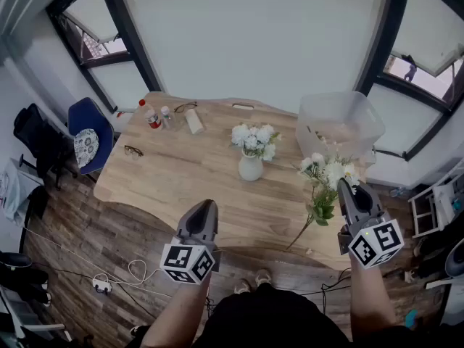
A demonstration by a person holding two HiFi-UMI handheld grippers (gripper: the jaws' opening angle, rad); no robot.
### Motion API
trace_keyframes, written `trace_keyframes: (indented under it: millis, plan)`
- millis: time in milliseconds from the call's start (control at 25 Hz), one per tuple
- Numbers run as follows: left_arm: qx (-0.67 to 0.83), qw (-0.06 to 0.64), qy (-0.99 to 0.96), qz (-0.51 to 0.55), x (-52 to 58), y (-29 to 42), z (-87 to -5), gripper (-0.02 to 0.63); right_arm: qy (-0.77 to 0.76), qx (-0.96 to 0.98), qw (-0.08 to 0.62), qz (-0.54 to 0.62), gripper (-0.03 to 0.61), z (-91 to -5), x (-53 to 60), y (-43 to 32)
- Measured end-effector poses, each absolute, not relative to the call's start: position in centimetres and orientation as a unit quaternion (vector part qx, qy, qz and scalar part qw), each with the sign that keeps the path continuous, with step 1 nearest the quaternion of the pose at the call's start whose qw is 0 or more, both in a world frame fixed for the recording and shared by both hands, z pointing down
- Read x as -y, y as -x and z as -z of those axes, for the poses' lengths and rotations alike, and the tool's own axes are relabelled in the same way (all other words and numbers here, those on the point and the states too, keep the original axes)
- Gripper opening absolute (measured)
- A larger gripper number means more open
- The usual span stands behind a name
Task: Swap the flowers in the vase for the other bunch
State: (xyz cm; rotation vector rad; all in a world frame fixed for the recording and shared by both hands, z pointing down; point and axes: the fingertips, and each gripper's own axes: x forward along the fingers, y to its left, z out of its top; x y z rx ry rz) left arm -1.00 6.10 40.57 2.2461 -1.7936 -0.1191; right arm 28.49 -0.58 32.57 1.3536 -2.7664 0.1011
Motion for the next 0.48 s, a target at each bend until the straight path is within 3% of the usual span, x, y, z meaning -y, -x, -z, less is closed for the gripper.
trace_keyframes:
  millis: [480]
  plan:
    - [0.632, 0.126, -0.764, 0.027, -5.7, -0.7, -40.3, 0.018, -0.423, 0.905, 0.018, -0.027, 0.052, -32.9, 2.1, -29.3]
